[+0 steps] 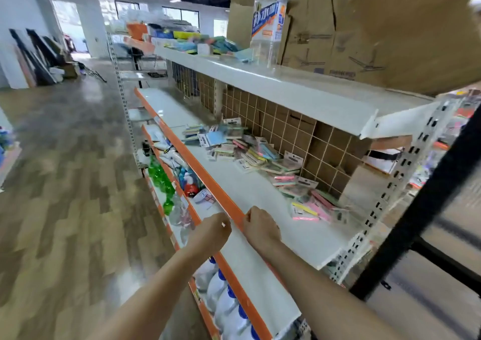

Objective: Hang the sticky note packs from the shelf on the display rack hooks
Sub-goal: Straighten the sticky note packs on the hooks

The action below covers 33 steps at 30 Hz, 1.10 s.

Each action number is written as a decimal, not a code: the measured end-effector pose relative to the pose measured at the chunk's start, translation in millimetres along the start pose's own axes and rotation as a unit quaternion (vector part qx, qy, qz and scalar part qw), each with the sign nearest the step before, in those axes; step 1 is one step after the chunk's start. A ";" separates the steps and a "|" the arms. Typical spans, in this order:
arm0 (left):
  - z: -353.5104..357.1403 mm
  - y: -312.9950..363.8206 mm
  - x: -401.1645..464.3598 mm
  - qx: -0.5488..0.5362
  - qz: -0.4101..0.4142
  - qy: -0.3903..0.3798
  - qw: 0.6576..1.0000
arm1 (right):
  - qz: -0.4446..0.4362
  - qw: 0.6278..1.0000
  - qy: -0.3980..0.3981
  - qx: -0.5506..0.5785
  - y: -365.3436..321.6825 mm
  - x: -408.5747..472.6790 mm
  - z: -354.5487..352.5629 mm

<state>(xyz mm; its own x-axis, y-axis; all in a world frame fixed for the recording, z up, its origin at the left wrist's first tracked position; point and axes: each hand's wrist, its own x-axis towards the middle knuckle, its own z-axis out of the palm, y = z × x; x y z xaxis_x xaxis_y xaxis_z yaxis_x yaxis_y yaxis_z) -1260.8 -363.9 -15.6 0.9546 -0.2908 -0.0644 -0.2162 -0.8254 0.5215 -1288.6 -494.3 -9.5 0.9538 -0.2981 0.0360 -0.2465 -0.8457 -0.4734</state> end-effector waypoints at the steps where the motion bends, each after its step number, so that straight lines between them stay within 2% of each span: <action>1: -1.9 -4.5 11.5 0.000 0.004 -0.001 1.000 | 0.000 1.000 0.007 -0.003 -4.6 9.2 3.1; 13: -55.7 -68.6 169.5 0.002 0.096 -0.006 0.995 | 0.069 0.997 0.031 0.018 -81.3 142.1 35.6; 21: -107.3 -116.7 252.1 0.014 0.133 -0.041 0.990 | 0.102 0.993 0.043 0.029 -136.2 221.7 65.6; 29: -117.5 -147.1 325.1 -0.011 0.150 -0.034 0.988 | 0.109 0.993 0.045 -0.019 -149.4 294.4 87.1; 33: -120.6 -144.8 368.2 0.012 0.156 -0.032 0.987 | 0.098 0.993 0.057 -0.028 -150.9 346.5 89.0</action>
<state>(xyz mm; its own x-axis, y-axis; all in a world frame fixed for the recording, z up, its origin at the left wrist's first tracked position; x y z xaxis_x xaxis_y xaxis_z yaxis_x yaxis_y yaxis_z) -853.2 -293.1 -12.2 0.8260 -0.5621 0.0421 -0.5032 -0.7017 0.5044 -905.7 -430.6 -4.0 0.8616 -0.5052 0.0495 -0.4374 -0.7884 -0.4325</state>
